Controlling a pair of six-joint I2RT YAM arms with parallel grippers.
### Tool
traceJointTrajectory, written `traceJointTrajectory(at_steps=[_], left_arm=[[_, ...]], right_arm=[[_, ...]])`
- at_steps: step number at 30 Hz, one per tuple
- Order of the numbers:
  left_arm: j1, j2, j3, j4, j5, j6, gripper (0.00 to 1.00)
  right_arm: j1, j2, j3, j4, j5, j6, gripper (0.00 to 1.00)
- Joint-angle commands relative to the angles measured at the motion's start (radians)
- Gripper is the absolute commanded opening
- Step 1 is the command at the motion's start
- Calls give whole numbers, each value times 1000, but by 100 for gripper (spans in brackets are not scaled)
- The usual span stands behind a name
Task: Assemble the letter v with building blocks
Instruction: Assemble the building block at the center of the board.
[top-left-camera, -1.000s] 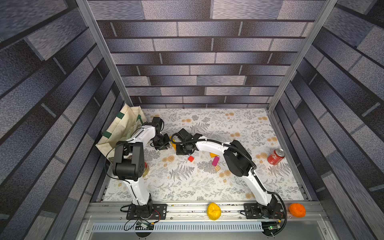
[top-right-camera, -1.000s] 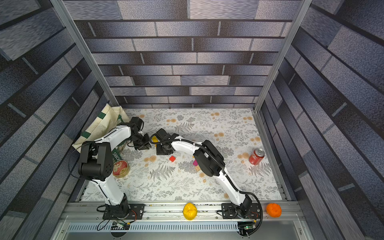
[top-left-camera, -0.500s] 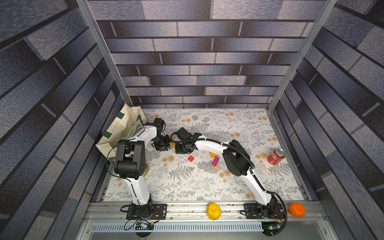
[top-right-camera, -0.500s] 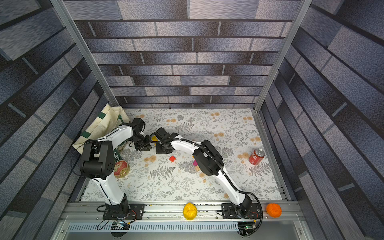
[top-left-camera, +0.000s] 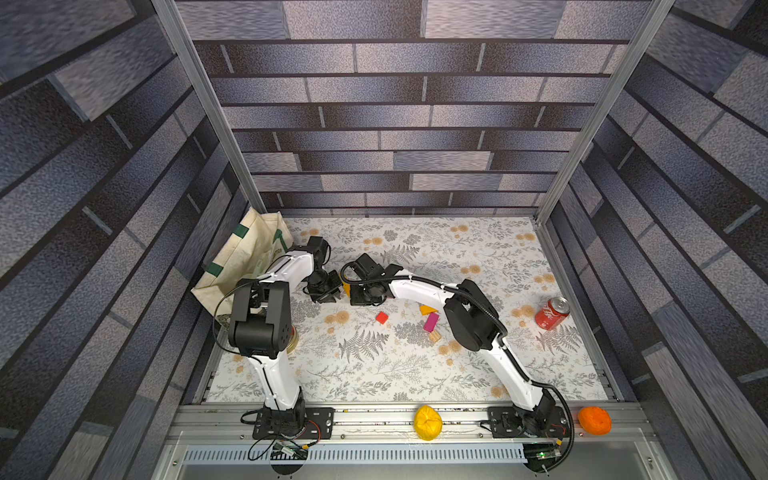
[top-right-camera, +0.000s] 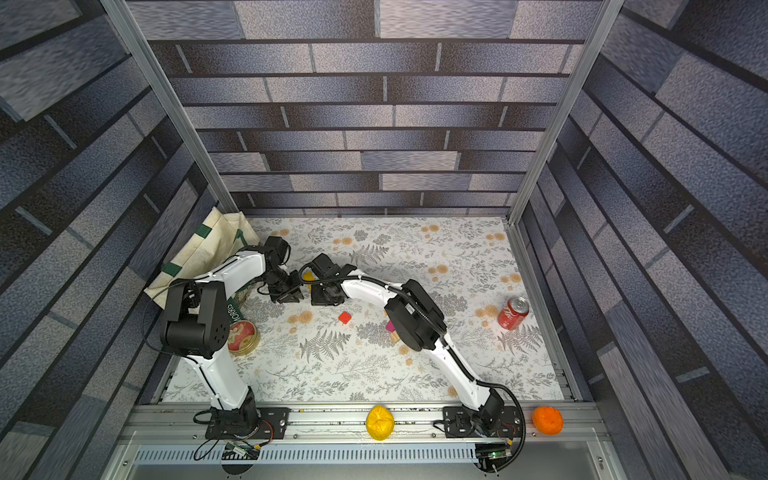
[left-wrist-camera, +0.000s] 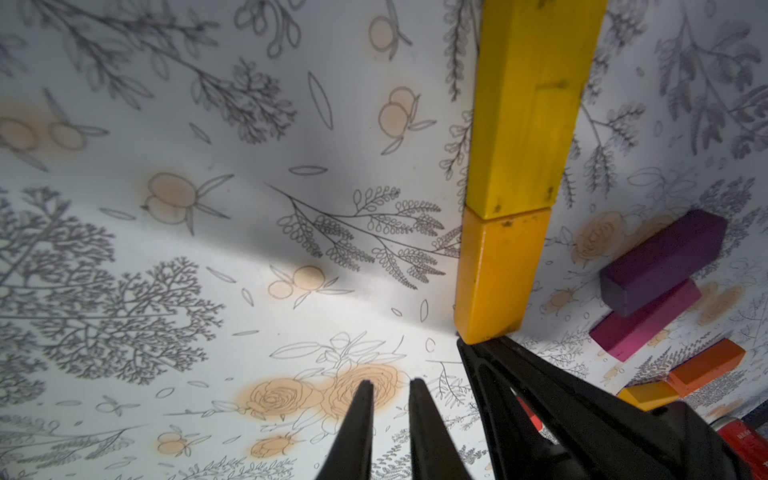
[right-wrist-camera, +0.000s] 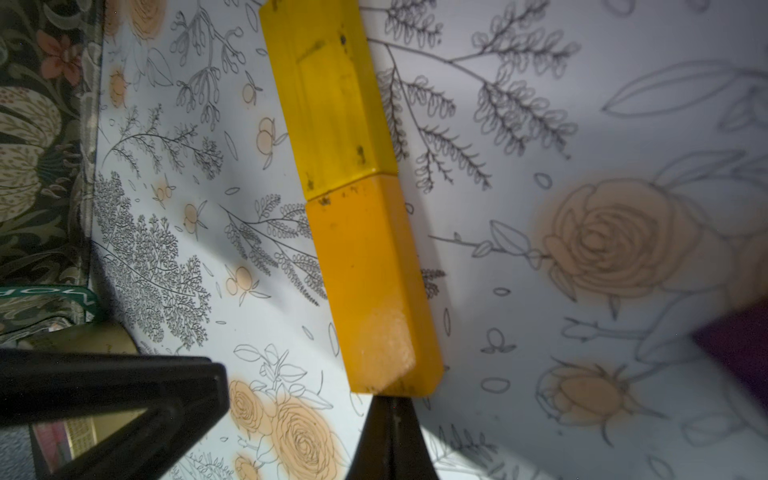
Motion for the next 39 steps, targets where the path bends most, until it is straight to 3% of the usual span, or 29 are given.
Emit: traceJointTrajectory(at_steps=[1,32,39], left_arm=[[-3,14,17,-32,-22,3,19],[-6,23,21,-37,-30,3,20],[-7,16,21,-38,-23,3,20]], right_arm=[[-11,49,16,-55,21,12,0],[-26,82,61,-75,27,15,0],[-26,-3,-40,-47,14,31,0]])
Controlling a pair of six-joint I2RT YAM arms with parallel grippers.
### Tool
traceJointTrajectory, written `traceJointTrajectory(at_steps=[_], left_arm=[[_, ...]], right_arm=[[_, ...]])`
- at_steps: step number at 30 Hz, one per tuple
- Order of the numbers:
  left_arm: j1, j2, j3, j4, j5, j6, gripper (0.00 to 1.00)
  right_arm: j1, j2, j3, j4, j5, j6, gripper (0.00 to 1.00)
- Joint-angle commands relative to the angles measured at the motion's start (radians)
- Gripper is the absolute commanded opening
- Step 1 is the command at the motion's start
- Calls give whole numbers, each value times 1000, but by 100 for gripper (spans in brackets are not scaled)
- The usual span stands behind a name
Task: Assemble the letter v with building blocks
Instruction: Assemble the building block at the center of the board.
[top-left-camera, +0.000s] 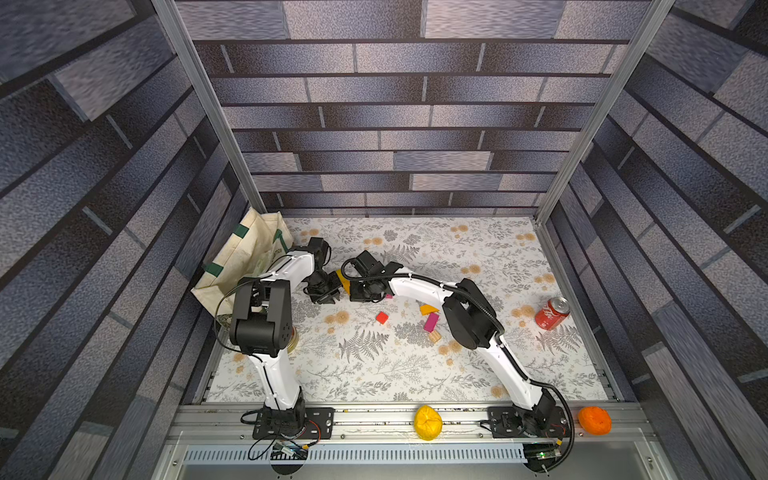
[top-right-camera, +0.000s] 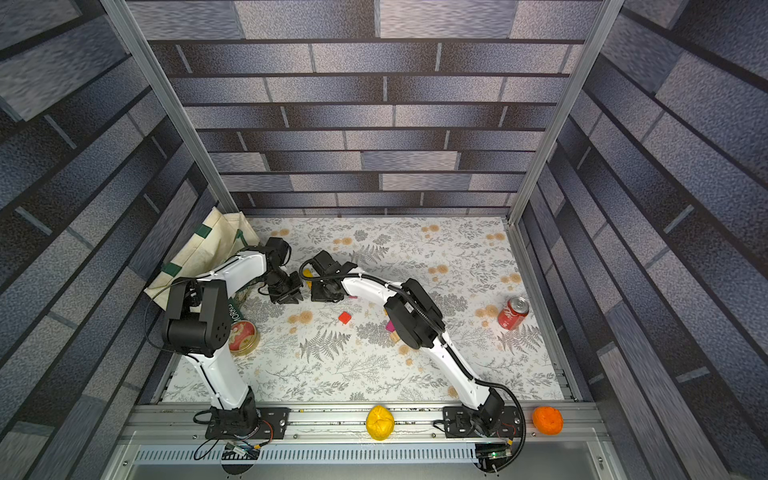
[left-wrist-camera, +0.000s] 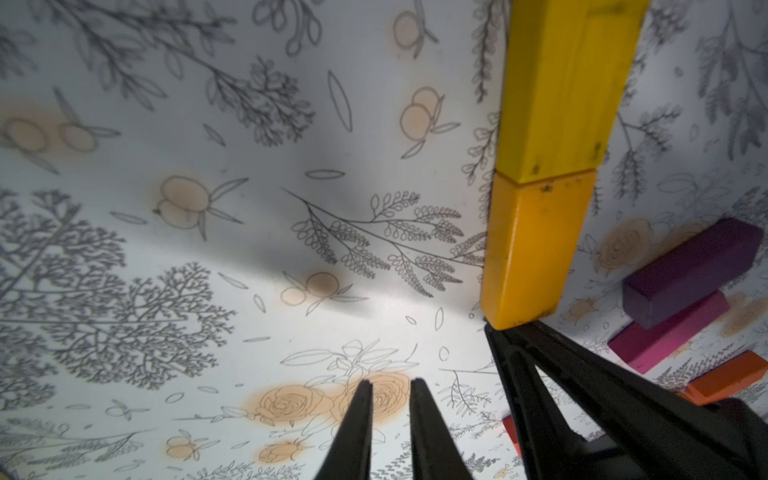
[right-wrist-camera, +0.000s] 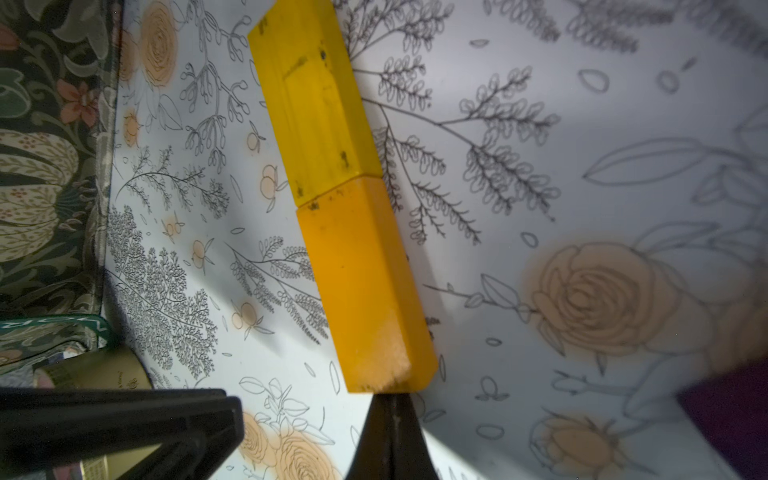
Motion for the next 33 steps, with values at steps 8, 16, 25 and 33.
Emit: traceJointTrajectory(at_steps=[8,16,25,33], left_arm=[[-23,-16,23,-28,-7,6,20],[-65,-45,35,-41,-63,24,20],[-160,-95,56,-50,-152,94,20],[-298,-118,102,-117,-359,179,38]], right_arm=[[-7,-207,-252,73,-53,62,0],[-8,-412,-357,49,8,-6,1],[-9,-712,-575,19,195,-42,3],[-13,-917,-755,32,335,-42,7]])
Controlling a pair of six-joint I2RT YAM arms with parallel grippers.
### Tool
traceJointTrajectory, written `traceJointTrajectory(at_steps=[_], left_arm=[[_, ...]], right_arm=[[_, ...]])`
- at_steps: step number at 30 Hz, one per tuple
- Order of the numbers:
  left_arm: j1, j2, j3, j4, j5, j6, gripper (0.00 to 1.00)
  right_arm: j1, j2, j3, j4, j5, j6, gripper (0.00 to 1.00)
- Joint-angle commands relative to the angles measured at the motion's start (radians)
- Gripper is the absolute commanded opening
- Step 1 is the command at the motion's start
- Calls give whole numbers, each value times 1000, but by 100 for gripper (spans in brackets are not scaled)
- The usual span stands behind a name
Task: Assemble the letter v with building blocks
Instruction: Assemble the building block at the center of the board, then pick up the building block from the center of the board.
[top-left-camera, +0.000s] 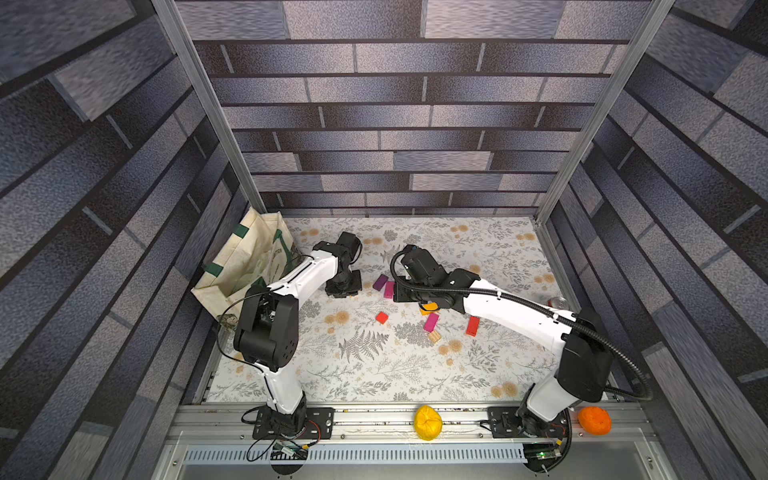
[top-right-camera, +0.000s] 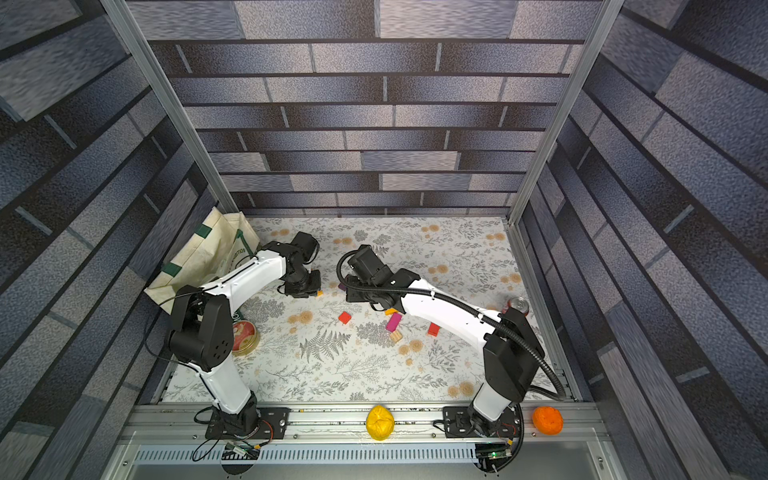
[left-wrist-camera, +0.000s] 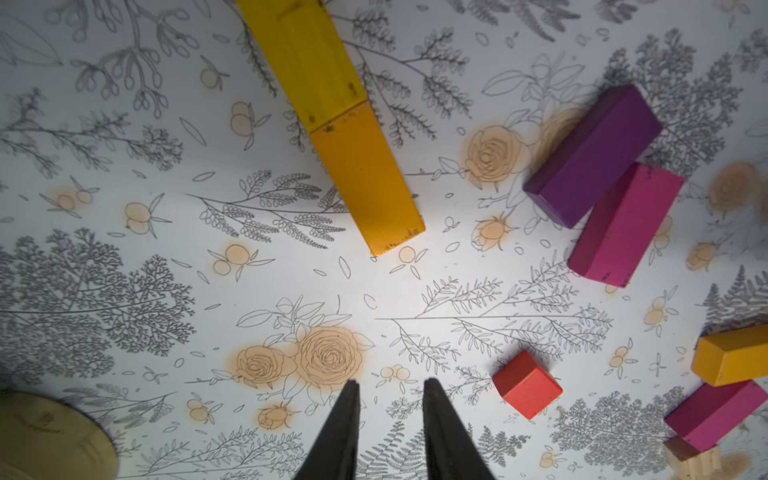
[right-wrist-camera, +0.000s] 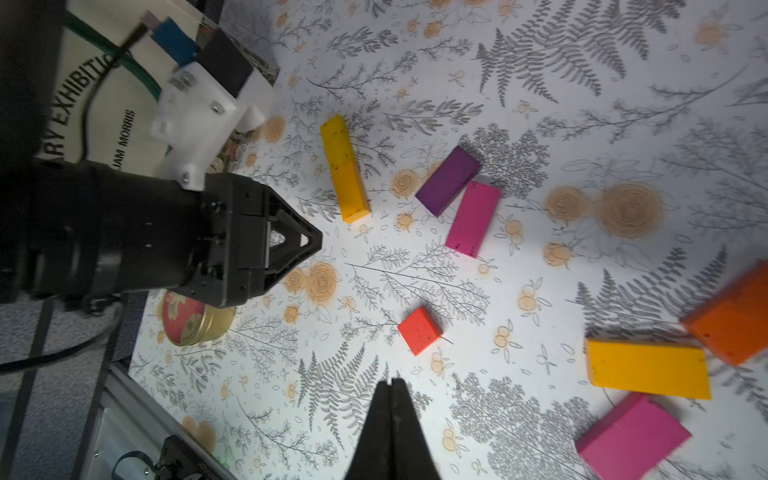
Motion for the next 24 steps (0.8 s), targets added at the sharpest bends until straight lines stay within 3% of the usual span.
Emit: traceJointTrajectory(at_steps=[1,4,11,24], left_arm=[[-52,-34,21,-59,-118,49,41],[-131,-16,38,-72,-198,47,54],[-251,81,101,-106,-191,37,69],[-328,150,84,-124,-135,62,80]], right_arm=[[-9,-92,-65,-13,112,-9,8],[-25,-141,-117,-20,147,-9,11],[-55,-222,-214,-2,190,13,22],[-111,-247,-314,-7,158,32,36]])
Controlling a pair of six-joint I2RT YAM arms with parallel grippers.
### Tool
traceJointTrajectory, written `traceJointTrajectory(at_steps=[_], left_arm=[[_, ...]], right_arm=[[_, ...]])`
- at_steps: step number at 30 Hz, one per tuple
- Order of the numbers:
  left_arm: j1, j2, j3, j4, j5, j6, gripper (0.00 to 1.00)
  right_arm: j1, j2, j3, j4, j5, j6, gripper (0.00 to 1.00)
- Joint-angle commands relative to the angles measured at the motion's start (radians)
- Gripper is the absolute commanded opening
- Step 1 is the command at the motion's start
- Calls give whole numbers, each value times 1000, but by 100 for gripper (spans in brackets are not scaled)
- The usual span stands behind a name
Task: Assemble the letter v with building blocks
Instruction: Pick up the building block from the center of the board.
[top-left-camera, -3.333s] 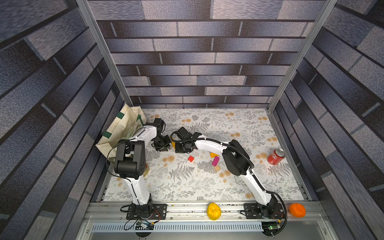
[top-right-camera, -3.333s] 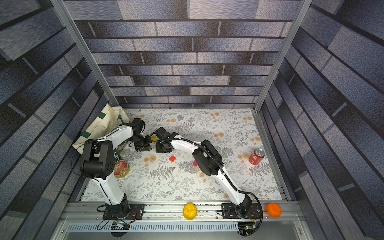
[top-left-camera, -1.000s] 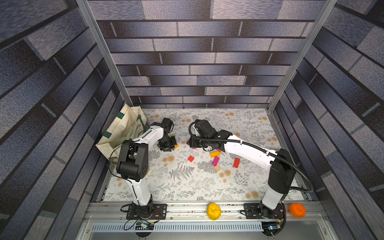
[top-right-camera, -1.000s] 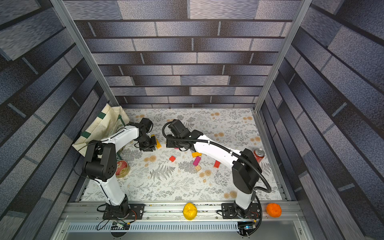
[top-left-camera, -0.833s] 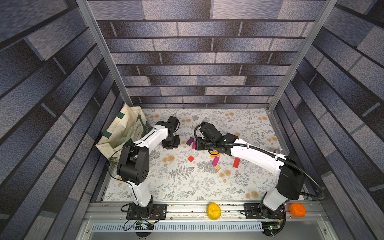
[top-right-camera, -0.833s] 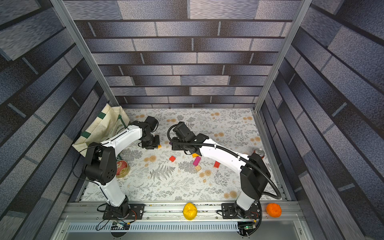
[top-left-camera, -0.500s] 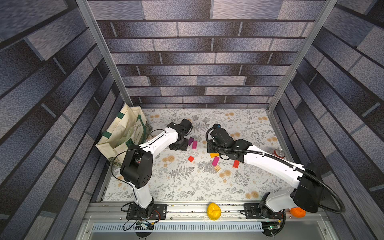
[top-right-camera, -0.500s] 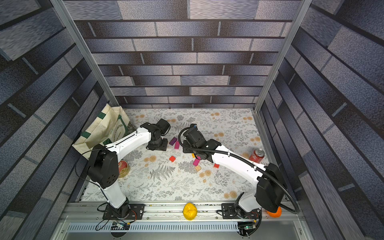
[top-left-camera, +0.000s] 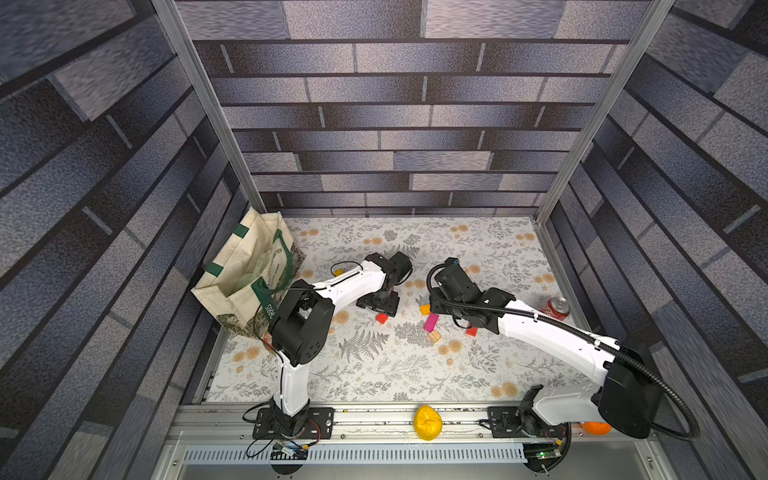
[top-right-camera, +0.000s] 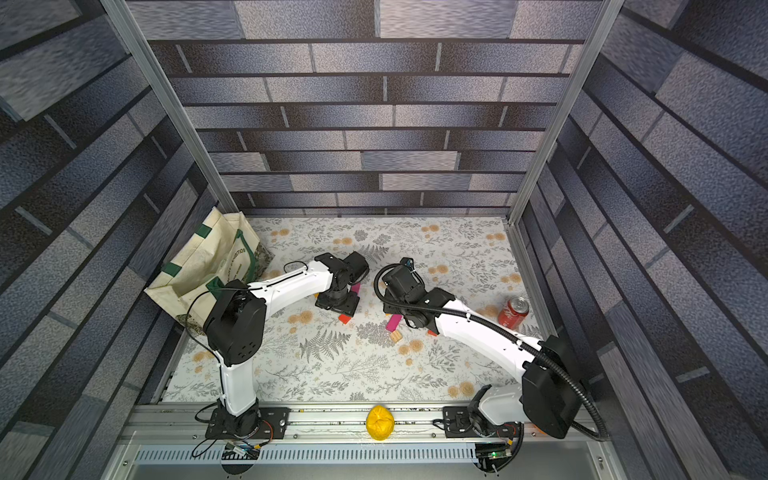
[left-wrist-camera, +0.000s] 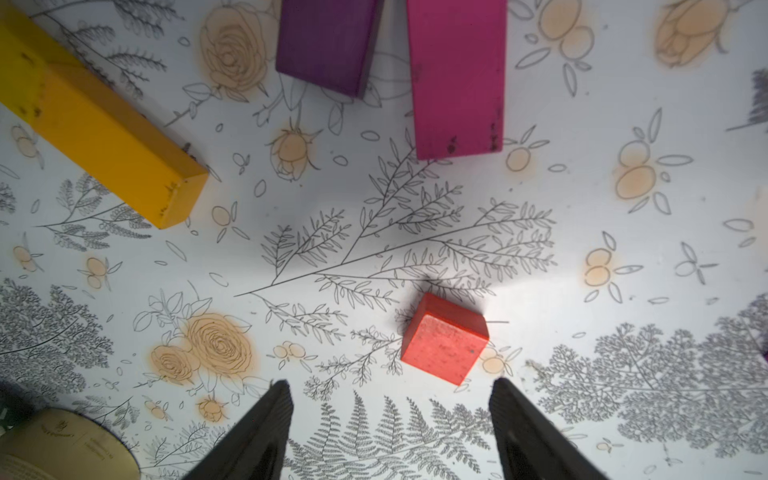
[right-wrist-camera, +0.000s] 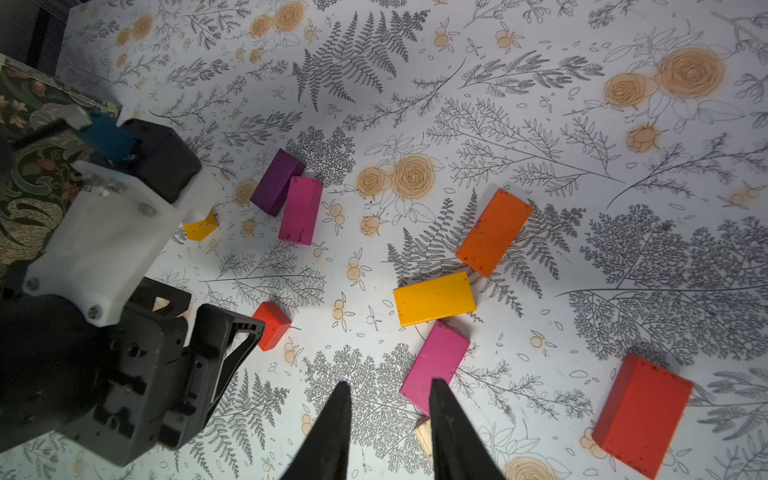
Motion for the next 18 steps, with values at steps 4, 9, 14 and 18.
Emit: traceJointTrajectory(at_steps=[4,9,14,18], left_arm=[[-4,-19,-66,1,41,19,82],[-15,-27,-85,48,96,16,85],[-23,-3,-70,51,108,32,83],[-23,13,-74,49,108,37,78]], right_arm=[[-20,14,8,-8,-33,2,38],[-20,28,5,10,-45,12,40],[-20,53,19,6,-63,12,40],[-20,58,23,4,-66,11,40]])
